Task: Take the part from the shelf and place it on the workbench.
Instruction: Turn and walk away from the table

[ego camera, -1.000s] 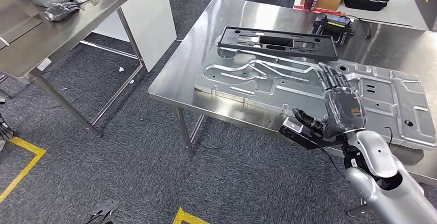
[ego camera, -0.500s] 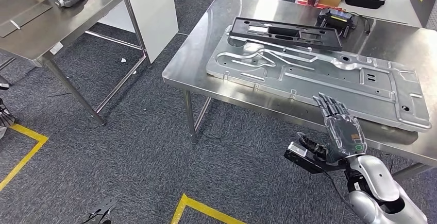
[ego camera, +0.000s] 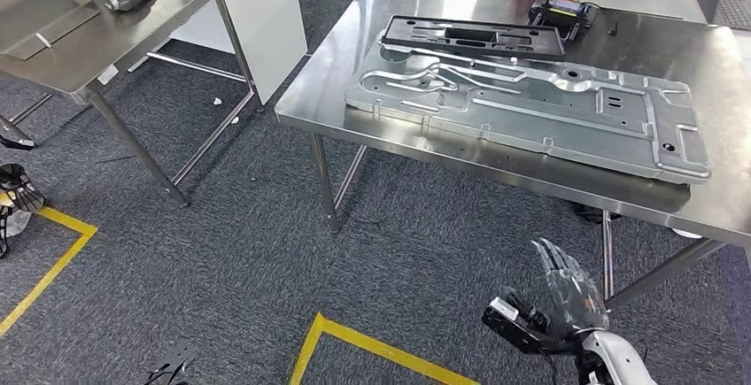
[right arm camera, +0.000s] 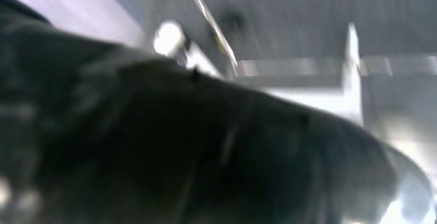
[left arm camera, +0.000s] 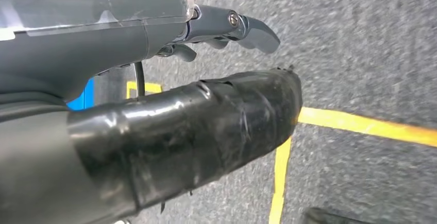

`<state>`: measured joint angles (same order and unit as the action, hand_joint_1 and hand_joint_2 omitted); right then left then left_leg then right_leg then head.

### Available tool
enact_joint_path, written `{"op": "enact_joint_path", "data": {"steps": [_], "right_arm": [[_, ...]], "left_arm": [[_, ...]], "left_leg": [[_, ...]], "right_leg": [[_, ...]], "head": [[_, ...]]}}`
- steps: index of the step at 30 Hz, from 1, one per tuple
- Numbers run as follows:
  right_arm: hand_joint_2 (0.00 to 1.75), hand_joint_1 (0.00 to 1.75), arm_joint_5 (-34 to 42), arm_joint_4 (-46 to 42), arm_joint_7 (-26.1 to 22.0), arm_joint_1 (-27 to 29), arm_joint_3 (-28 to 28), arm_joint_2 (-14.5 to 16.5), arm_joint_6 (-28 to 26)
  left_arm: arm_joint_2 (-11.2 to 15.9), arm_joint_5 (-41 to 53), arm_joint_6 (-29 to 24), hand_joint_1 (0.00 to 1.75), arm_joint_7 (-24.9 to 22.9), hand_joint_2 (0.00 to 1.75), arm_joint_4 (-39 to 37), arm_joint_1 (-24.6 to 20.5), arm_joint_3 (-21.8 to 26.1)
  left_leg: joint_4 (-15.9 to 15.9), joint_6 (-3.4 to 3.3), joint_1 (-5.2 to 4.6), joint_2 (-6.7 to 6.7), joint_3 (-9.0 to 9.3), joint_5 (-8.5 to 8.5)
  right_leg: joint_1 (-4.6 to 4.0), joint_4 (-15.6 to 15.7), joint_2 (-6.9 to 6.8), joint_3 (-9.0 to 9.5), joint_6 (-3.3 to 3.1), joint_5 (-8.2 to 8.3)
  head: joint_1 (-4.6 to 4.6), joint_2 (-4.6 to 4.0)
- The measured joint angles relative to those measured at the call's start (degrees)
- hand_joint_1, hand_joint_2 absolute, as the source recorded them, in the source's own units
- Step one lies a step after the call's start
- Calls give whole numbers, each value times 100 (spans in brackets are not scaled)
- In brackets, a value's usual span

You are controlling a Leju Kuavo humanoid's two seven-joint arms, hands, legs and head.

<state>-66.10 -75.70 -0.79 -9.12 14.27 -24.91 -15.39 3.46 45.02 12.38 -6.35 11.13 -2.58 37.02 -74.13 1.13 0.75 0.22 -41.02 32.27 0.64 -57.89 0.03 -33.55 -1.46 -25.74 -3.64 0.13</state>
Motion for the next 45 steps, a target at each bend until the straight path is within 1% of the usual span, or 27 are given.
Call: {"op": "enact_joint_path", "data": {"steps": [1,3,5,6,9,11,13,14,15,16,18,20,22,24,25,27,29,30,31,33,35,36,37,39,41,44,45], "right_arm": [[0,0,114,351,-19,60,-117,137,1],[0,0,356,1325,-72,93,-407,441,-48],[0,0,592,2471,-79,92,-760,729,-31],[0,0,702,3011,-50,106,-944,861,48],[0,0,1099,4342,183,271,-1434,1179,569],[0,0,1530,4986,630,442,-1794,1357,1230],[0,0,1877,5430,1081,601,-2171,1527,1766],[0,0,1993,5600,1242,656,-2326,1595,1913],[0,0,2126,5743,1400,689,-2465,1657,2030],[0,0,2313,5864,1597,702,-2617,1705,2149],[0,0,2789,6037,2007,709,-3022,1796,2344],[0,0,3111,6131,2208,700,-3439,1878,2442],[0,0,3217,6197,2237,698,-3745,1956,2528],[0,0,3246,6272,2238,712,-3980,2039,2573],[0,0,3250,6301,2239,713,-4072,2074,2575],[0,0,3250,6342,2239,708,-4192,2133,2575],[0,0,3250,6365,2239,708,-4260,2171,2576],[0,0,3250,6377,2239,710,-4284,2189,2576],[0,0,3250,6387,2239,712,-4299,2201,2577],[0,0,3250,6405,2238,715,-4319,2219,2577],[0,0,3250,6416,2238,710,-4337,2242,2577],[0,0,3250,6419,2238,708,-4346,2252,2577],[0,0,3250,6422,2238,711,-4354,2261,2576],[0,0,3250,6435,2238,732,-4377,2258,2575],[0,0,3253,6450,2240,740,-4404,2257,2576],[0,0,3257,6459,2240,734,-4427,2261,2577],[0,0,3257,6460,2239,735,-4431,2261,2577]], "left_arm": [[-1,20,5,0,-4,0,0,0,29],[-1,74,17,0,-13,0,0,-12,86],[-1,142,51,0,-21,0,0,-41,126],[-1,179,75,0,-31,0,0,-56,140],[-7,288,165,0,-96,0,0,-92,174],[-13,371,242,0,-147,0,0,-144,184],[-18,426,301,0,-195,0,0,-198,184],[-21,439,317,0,-211,0,0,-218,184],[-25,446,328,0,-217,0,0,-238,184],[-30,445,332,0,-214,0,0,-262,184],[-41,435,333,0,-191,0,0,-315,185],[-53,431,330,0,-177,0,1,-355,187],[-64,431,331,0,-185,0,2,-391,188],[-73,431,333,0,-202,0,2,-425,188],[-78,431,333,0,-209,0,2,-431,188],[-78,431,332,0,-220,0,2,-421,190],[-76,433,328,0,-225,0,2,-411,192],[-76,433,327,0,-226,0,2,-408,193],[-77,433,327,0,-225,0,2,-409,193],[-77,432,327,0,-224,0,2,-417,193],[-70,431,326,0,-223,0,3,-432,193],[-67,431,326,0,-223,0,4,-436,193],[-64,430,326,0,-223,0,4,-440,193],[-70,429,326,0,-223,0,4,-446,193],[-80,429,327,0,-223,0,4,-453,194],[-85,431,331,0,-223,0,4,-432,196],[-86,432,331,0,-223,0,4,-427,197]], "left_leg": [[-22,-6,1,-4,112,-147],[507,-42,2,-77,607,-409],[1304,-101,-11,-240,1158,-313],[1544,-135,-24,-294,1301,-224],[1691,-281,-26,-215,1281,-311],[1740,-402,-8,-126,1167,-454],[1737,-452,-31,-41,1005,-583],[1726,-448,-40,14,912,-642],[1709,-440,-49,80,817,-697],[1683,-429,-55,150,721,-744],[1603,-395,-59,278,553,-815],[1516,-339,-69,380,442,-869],[1490,-262,-67,476,416,-939],[1487,-172,-46,494,411,-973],[1421,-129,-33,418,382,-861],[1004,-62,-13,178,268,-323],[325,-36,-12,51,159,200],[64,-34,-12,33,167,271],[-35,-41,-12,26,250,202],[376,-84,-12,-28,705,-115],[1281,-159,-25,-216,1354,-148],[1617,-193,-38,-289,1565,-87],[1815,-224,-54,-320,1670,-26],[1881,-295,-55,-225,1632,-94],[1933,-393,-29,-102,1525,-243],[1930,-451,-23,76,1286,-447],[1904,-443,-24,133,1195,-501]], "right_leg": [[-1,-23,18,-89,12,59],[2,-79,61,-243,48,154],[-5,-112,95,-330,111,235],[-10,-110,107,-343,148,280],[-11,-90,144,-380,253,349],[11,-382,111,-519,291,-31],[26,-1063,71,-722,324,-637],[29,-1410,66,-789,343,-809],[30,-1640,61,-788,358,-833],[31,-1696,49,-694,369,-731],[33,-1213,-45,-178,367,-445],[0,-391,-206,446,319,-485],[-53,21,-251,669,231,-608],[-57,66,-191,590,120,-513],[-47,79,-164,536,62,-443],[-28,96,-115,384,-23,-292],[-34,86,-39,198,-51,-143],[-38,75,11,102,-48,-65],[-41,59,58,5,-41,9],[-43,18,155,-174,-16,140],[-50,-27,245,-305,30,248],[-50,-34,283,-337,60,301],[-49,-28,322,-359,96,359],[-42,9,393,-384,169,464],[-45,-173,309,-488,221,215],[-11,-1153,81,-757,296,-628],[6,-1463,56,-794,324,-730]], "head": [[-1,0],[-2,0],[3,0],[3,0],[1,0],[16,0],[33,0],[33,0],[32,0],[31,0],[31,0],[25,1],[25,1],[41,0],[44,0],[42,0],[35,0],[35,0],[34,0],[33,0],[36,0],[39,0],[37,0],[34,0],[59,0],[99,0],[98,0]]}}
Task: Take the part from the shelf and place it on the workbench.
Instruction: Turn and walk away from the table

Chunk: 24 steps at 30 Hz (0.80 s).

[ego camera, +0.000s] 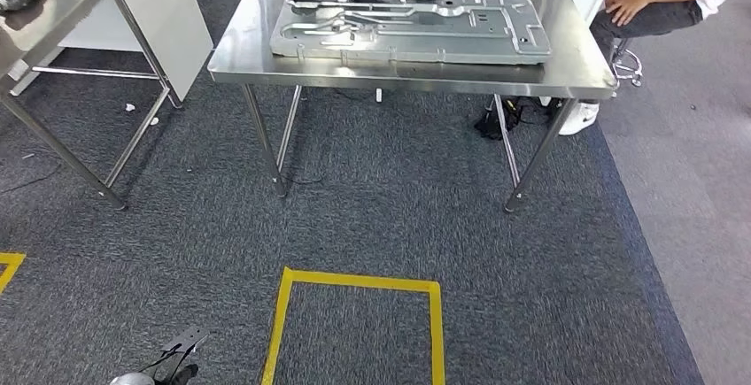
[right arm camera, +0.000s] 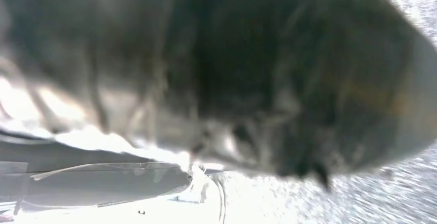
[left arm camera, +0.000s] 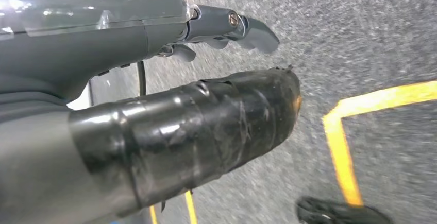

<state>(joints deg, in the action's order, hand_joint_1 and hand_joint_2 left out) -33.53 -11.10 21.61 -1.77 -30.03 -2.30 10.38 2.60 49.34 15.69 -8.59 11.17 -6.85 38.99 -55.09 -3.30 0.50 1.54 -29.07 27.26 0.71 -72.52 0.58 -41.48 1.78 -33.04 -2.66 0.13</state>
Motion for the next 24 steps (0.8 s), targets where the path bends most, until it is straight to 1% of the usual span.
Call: {"op": "enact_joint_path", "data": {"steps": [1,2,3,4,5,6,7,8,9,10,11,12,13,14,15,16,17,18,19,20,21,22,23,24], "right_arm": [[0,0,0,1,0,1,-1,0,0],[0,0,0,1,1,1,-2,-1,-1],[0,0,-1,2,-1,0,-2,0,-1],[0,0,-11,1,-27,-7,-2,0,10],[0,0,-42,1,-95,-18,-2,0,35],[0,0,-94,0,-218,-26,-2,7,68],[0,0,-168,0,-390,-34,0,20,102],[0,0,-255,1,-582,-36,4,41,126],[0,0,-341,3,-774,-34,13,69,138],[0,0,-420,7,-945,-39,28,108,145],[0,0,-487,9,-1091,-52,48,143,149],[0,0,-542,12,-1204,-68,74,178,145],[0,0,-585,13,-1278,-86,103,211,125],[0,0,-615,13,-1314,-99,132,232,96],[0,0,-632,13,-1316,-102,157,254,55],[0,0,-628,14,-1295,-102,173,270,9],[0,0,-617,15,-1257,-101,180,282,-53],[0,0,-613,16,-1207,-97,182,289,-149],[0,0,-625,17,-1157,-95,182,296,-276],[0,0,-665,17,-1119,-93,184,305,-413],[0,0,-728,17,-1102,-88,190,313,-535],[0,0,-806,17,-1113,-80,201,321,-622],[0,0,-887,17,-1147,-63,221,326,-677],[0,0,-964,18,-1189,-33,249,322,-711]], "left_arm": [[0,0,0,0,0,0,0,1,1],[-1,1,0,0,0,0,0,0,2],[-3,0,0,0,0,0,0,-2,2],[-5,-2,7,0,-8,0,0,-6,2],[-8,-10,24,0,-32,0,0,-9,3],[-11,-25,45,0,-71,0,0,-13,8],[-18,-36,59,0,-118,0,0,-17,17],[-30,-32,59,0,-165,0,0,-20,26],[-46,-9,46,0,-198,0,0,-24,34],[-67,29,25,0,-219,0,0,-28,38],[-86,73,8,0,-232,0,0,-30,38],[-101,115,-3,0,-237,0,0,-30,37],[-111,149,-10,0,-242,0,0,-30,37],[-119,184,-13,0,-243,0,0,-28,37],[-124,213,-14,0,-242,0,0,-27,36],[-132,231,-16,0,-244,0,0,-26,34],[-142,243,-23,0,-253,0,0,-26,32],[-150,246,-38,0,-268,0,0,-20,31],[-155,244,-58,0,-284,0,1,-9,31],[-155,244,-78,0,-295,0,1,8,31],[-153,255,-97,0,-293,0,1,35,31],[-150,271,-110,0,-284,0,2,66,31],[-149,293,-118,0,-274,0,2,93,31],[-150,319,-121,0,-267,0,1,116,31]], "left_leg": [[-35,12,0,58,-95,-49],[-77,29,3,114,-192,-89],[-126,49,6,166,-286,-123],[-177,71,7,210,-362,-148],[-234,99,3,252,-426,-167],[-277,134,-2,293,-465,-190],[-303,175,-6,335,-487,-218],[-312,220,-6,380,-499,-253],[-314,266,4,399,-506,-276],[-348,311,18,354,-528,-231],[-458,349,30,256,-575,-83],[-672,378,41,127,-646,167],[-983,397,46,4,-732,473],[-1344,402,46,-67,-814,745],[-1658,401,45,-95,-858,902],[-1840,391,45,-107,-836,915],[-1836,373,43,-113,-727,806],[-1617,345,38,-137,-512,631],[-1233,302,30,-208,-215,490],[-774,254,19,-296,102,437],[-387,217,7,-374,350,446],[-131,187,-6,-425,495,491],[-19,165,-19,-418,539,516],[5,143,-18,-380,513,480]], "right_leg": [[19,-162,-15,43,24,34],[37,-122,-34,189,41,165],[51,124,-72,442,49,316],[56,517,-148,777,44,392],[43,956,-225,1100,26,380],[25,1288,-286,1320,-2,324],[0,1489,-316,1434,-40,264],[-22,1568,-294,1436,-86,252],[-20,1570,-261,1383,-139,294],[-16,1581,-229,1333,-193,350],[-8,1595,-200,1270,-248,414],[-3,1606,-174,1195,-294,484],[-13,1603,-142,1110,-327,550],[-24,1597,-100,1017,-350,619],[-37,1585,-54,930,-359,689],[-47,1567,-3,836,-361,757],[-56,1543,50,743,-357,821],[-62,1517,104,655,-348,880],[-62,1488,157,570,-337,935],[-70,1461,212,501,-318,987],[-73,1446,264,452,-294,1040],[-70,1442,311,424,-262,1093],[-69,1453,355,408,-223,1149],[-68,1475,393,398,-180,1206]], "head": [[-1,0],[0,0],[-1,0],[-1,0],[-2,0],[-4,0],[-4,0],[-6,0],[-4,0],[-5,0],[-8,0],[-9,0],[-14,0],[-14,0],[-14,0],[-14,0],[-15,0],[-15,0],[-16,0],[-15,0],[-14,0],[-13,0],[-16,0],[-16,0]]}}
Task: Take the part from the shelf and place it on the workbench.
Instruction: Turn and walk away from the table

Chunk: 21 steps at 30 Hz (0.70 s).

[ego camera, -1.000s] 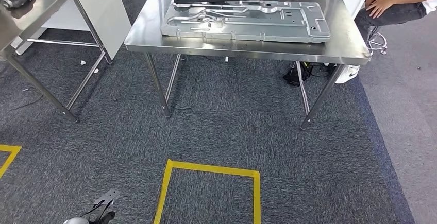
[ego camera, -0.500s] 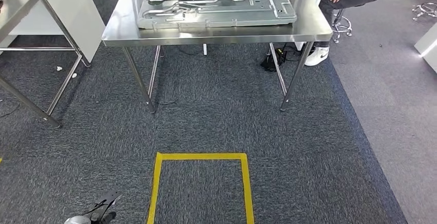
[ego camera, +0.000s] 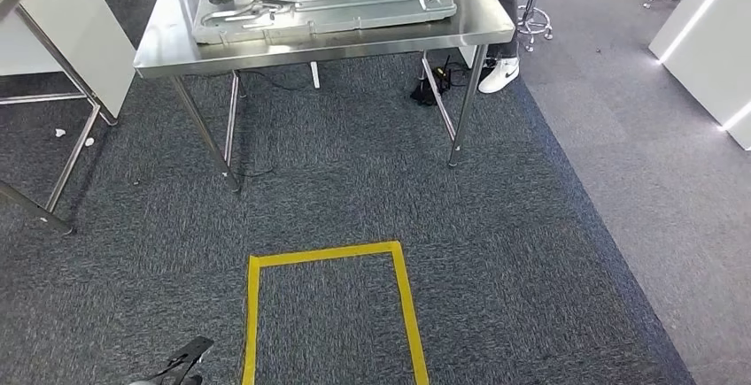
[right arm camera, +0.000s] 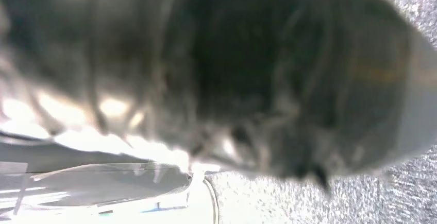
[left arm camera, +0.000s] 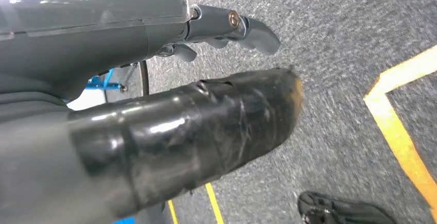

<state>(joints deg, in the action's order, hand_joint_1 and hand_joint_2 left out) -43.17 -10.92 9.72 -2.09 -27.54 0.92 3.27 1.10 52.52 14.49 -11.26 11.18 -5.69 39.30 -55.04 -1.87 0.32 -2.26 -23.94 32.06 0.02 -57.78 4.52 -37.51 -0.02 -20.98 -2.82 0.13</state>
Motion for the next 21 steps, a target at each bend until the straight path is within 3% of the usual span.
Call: {"op": "enact_joint_path", "data": {"steps": [1,2,3,5,6,7,8,9,10,11,13,14,16,18,20,21], "right_arm": [[0,0,-64,2,-39,24,33,-4,-14],[0,0,-110,4,-62,38,63,-8,-14],[0,0,-139,7,-58,44,85,-12,13],[0,0,-153,8,-3,34,110,-10,145],[0,0,-140,8,40,35,117,-7,239],[0,0,-126,8,89,36,123,-4,331],[0,0,-115,8,146,36,127,-2,406],[0,0,-108,8,206,34,128,-1,462],[0,0,-96,8,258,30,128,-1,505],[0,0,-79,7,294,23,128,-1,550],[0,0,-40,6,306,12,126,0,640],[0,0,-32,5,297,13,126,1,676],[0,0,-25,9,281,30,125,4,710],[0,0,-20,12,277,27,124,16,724],[0,0,-10,13,271,8,121,29,765],[0,0,-6,14,269,8,117,33,789]], "left_arm": [[-2,19,1,0,2,0,0,12,0],[-3,39,2,0,-1,0,-1,18,0],[-5,61,4,0,-7,0,-1,28,0],[-5,108,11,0,-33,0,-1,48,0],[-5,129,19,0,-51,0,-1,52,0],[-3,146,29,0,-74,0,-1,48,0],[-2,166,40,0,-98,0,-1,36,0],[0,183,52,0,-119,0,-1,20,0],[2,203,62,0,-138,0,-1,0,-1],[4,227,70,0,-151,0,-1,-18,-1],[12,272,79,0,-162,0,-1,-53,-3],[16,293,79,0,-163,0,-1,-68,-4],[18,316,79,0,-162,0,-1,-95,-6],[17,325,79,0,-165,0,-1,-98,-10],[26,352,83,0,-182,0,-1,-90,-13],[32,370,89,0,-195,0,-1,-87,-13]], "left_leg": [[21,-37,6,56,-33,-59],[40,-85,16,112,-76,-126],[63,-126,29,172,-132,-196],[59,-170,26,294,-275,-308],[42,-166,23,360,-354,-362],[16,-155,23,427,-437,-411],[-20,-137,26,492,-523,-453],[-67,-118,31,549,-607,-485],[-125,-96,35,603,-687,-506],[-189,-71,34,650,-759,-518],[-296,0,29,743,-859,-547],[-317,47,29,789,-885,-571],[-334,148,54,843,-912,-606],[-542,219,82,652,-1005,-336],[-1137,240,90,371,-1180,226],[-1481,239,89,304,-1250,440]], "right_leg": [[5,-15,-11,-24,32,-15],[7,-95,-68,-67,55,-129],[13,-281,-157,-132,75,-358],[58,-957,-338,-302,122,-963],[85,-1330,-376,-368,160,-1139],[113,-1599,-395,-380,197,-1165],[140,-1699,-410,-314,230,-1060],[166,-1595,-438,-147,256,-892],[186,-1283,-504,130,271,-758],[186,-867,-600,443,277,-729],[143,-175,-736,882,214,-858],[109,-30,-741,932,168,-922],[92,32,-665,847,52,-871],[104,68,-593,727,-68,-747],[88,75,-515,585,-144,-621],[70,68,-469,507,-160,-559]], "head": [[-1,0],[10,0],[27,0],[49,0],[49,0],[47,0],[46,0],[46,0],[46,0],[48,0],[44,0],[40,0],[43,0],[32,0],[13,0],[10,0]]}}
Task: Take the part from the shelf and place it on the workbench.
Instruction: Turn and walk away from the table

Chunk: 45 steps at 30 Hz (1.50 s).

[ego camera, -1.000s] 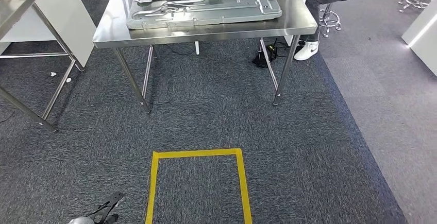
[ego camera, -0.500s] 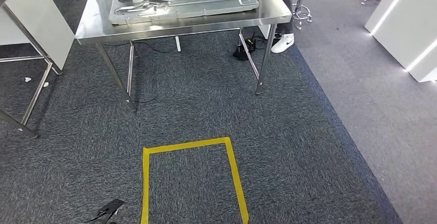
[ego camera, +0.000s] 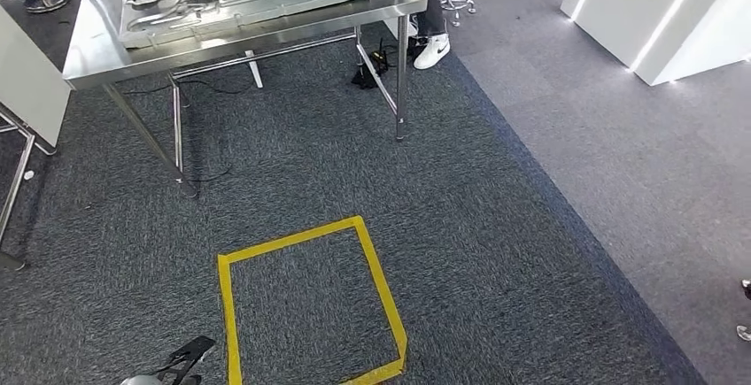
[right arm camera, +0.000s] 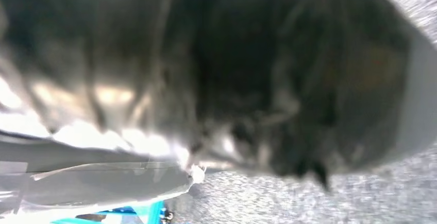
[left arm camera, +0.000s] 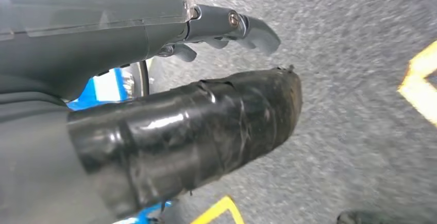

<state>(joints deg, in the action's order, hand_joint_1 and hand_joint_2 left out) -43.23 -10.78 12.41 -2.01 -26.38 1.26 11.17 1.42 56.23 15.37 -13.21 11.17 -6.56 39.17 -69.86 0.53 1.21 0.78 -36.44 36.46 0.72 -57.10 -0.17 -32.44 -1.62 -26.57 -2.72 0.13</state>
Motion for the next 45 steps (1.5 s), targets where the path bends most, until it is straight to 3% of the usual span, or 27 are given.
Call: {"op": "enact_joint_path", "data": {"steps": [1,3,5,6,8,10,11,12,13,15,16,18,20,22,24,25,27,30,31,32,33,34,36,38,41,43,45], "right_arm": [[0,0,2,1,-1,2,-9,4,16],[0,0,3,1,1,8,-31,13,27],[0,0,12,1,4,5,-43,24,39],[0,0,19,1,4,1,-45,32,50],[0,0,33,1,-3,-1,-52,44,80],[0,0,38,5,-17,32,-68,41,103],[0,0,38,8,-26,41,-77,38,110],[0,0,37,11,-32,44,-85,34,112],[0,0,36,14,-37,35,-89,32,113],[0,0,35,14,-44,24,-90,33,114],[0,0,35,14,-45,25,-90,33,114],[0,0,34,14,-46,25,-90,34,113],[0,0,32,13,-47,19,-90,33,112],[0,0,28,12,-48,9,-91,31,112],[0,0,26,13,-50,8,-92,30,112],[0,0,26,14,-51,16,-93,30,112],[0,0,27,17,-52,23,-95,30,114],[0,0,64,18,-37,-9,-116,30,121],[0,0,139,19,39,-60,-149,44,121],[0,0,252,22,223,-162,-198,80,98],[0,0,390,23,489,-330,-260,145,56],[0,0,515,24,792,-550,-321,242,-5],[0,0,655,8,1239,-1016,-419,457,-104],[0,0,697,-26,1368,-1344,-508,616,-109],[0,0,726,-66,1332,-1534,-625,717,-80],[0,0,745,-79,1291,-1544,-678,725,-82],[0,0,768,-80,1261,-1530,-710,725,-79]], "left_arm": [[5,17,7,0,-10,0,0,0,0],[7,40,16,0,-17,0,0,-7,-2],[15,60,17,0,-17,0,0,-28,-4],[22,66,17,0,-17,0,0,-38,-5],[36,69,19,0,-16,0,0,-50,-6],[35,71,25,0,-14,0,0,-65,-7],[34,73,28,0,-13,0,0,-76,-7],[33,74,31,0,-12,0,0,-81,-7],[32,75,32,0,-10,0,0,-79,-7],[32,75,34,0,-8,0,0,-65,-8],[32,75,33,0,-8,0,0,-62,-8],[32,75,32,0,-8,0,0,-67,-9],[32,75,32,0,-8,0,0,-74,-9],[33,75,31,0,-7,0,0,-78,-9],[35,75,31,0,-6,0,0,-85,-9],[34,76,33,0,-6,0,0,-89,-10],[28,81,40,0,-5,0,0,-91,-16],[32,125,56,0,-21,0,0,-78,-28],[33,199,81,0,-68,0,0,-91,-48],[27,308,120,0,-163,0,-1,-132,-86],[14,430,168,0,-293,0,-1,-207,-138],[-5,529,211,0,-430,0,-2,-312,-196],[-43,617,276,0,-607,0,-2,-558,-287],[-78,627,356,0,-610,0,-2,-747,-347],[-144,586,407,0,-528,0,-2,-871,-398],[-183,527,366,0,-481,0,-1,-888,-406],[-195,492,336,0,-472,0,-2,-877,-406]], "left_leg": [[-250,-8,-2,-28,-20,88],[-193,-46,-5,-50,204,-105],[544,-125,-22,-194,740,-384],[948,-161,-32,-287,996,-426],[1392,-211,-64,-396,1234,-389],[1469,-253,-68,-308,1206,-477],[1503,-288,-58,-248,1170,-543],[1538,-328,-47,-180,1120,-621],[1559,-357,-38,-110,1060,-690],[1540,-380,-57,31,913,-797],[1515,-371,-62,101,835,-843],[1440,-342,-63,232,673,-917],[1332,-303,-58,344,522,-958],[1225,-240,-59,439,421,-987],[1182,-159,-55,520,384,-1032],[1180,-115,-42,546,373,-1054],[1052,-33,-10,387,298,-902],[223,-17,-8,6,26,-138],[-99,-34,-11,-28,-42,28],[-295,-55,-12,-38,-52,55],[-309,-78,-14,-43,17,-37],[-109,-105,-15,-60,179,-204],[673,-183,-35,-206,680,-452],[1224,-234,-70,-336,988,-486],[1362,-291,-84,-264,992,-571],[1408,-362,-62,-170,947,-687],[1404,-400,-75,-65,856,-766]], "right_leg": [[-18,-11,53,-75,-7,59],[-44,-51,173,-233,0,175],[-58,-106,292,-381,26,279],[-62,-131,348,-439,49,329],[-53,-133,443,-497,117,436],[-43,-88,517,-523,197,542],[-46,-112,477,-554,224,491],[-48,-215,393,-601,245,333],[-38,-439,273,-668,260,65],[-8,-1155,105,-828,315,-501],[15,-1500,74,-875,346,-619],[64,-1729,40,-751,398,-459],[102,-1126,-83,-212,426,-231],[67,-324,-230,328,380,-300],[4,-29,-235,450,285,-380],[-3,-31,-198,401,229,-343],[-3,-13,-129,295,122,-246],[-28,-10,-25,93,8,-68],[-46,-18,23,20,-7,-4],[-66,-30,81,-64,-16,63],[-82,-47,152,-160,-18,137],[-94,-67,231,-265,-17,211],[-109,-114,391,-450,6,338],[-103,-140,503,-541,67,435],[-93,-129,570,-575,181,541],[-94,-403,385,-706,226,318],[-70,-1132,155,-1000,262,-164]], "head": [[0,0],[1,0],[0,0],[2,0],[-3,0],[-8,0],[-6,0],[12,0],[25,0],[42,0],[41,0],[41,0],[41,0],[28,0],[14,0],[11,0],[3,0],[-10,0],[-10,0],[-9,0],[-9,0],[-9,0],[-10,0],[-11,0],[-30,0],[-10,0],[12,0]]}}
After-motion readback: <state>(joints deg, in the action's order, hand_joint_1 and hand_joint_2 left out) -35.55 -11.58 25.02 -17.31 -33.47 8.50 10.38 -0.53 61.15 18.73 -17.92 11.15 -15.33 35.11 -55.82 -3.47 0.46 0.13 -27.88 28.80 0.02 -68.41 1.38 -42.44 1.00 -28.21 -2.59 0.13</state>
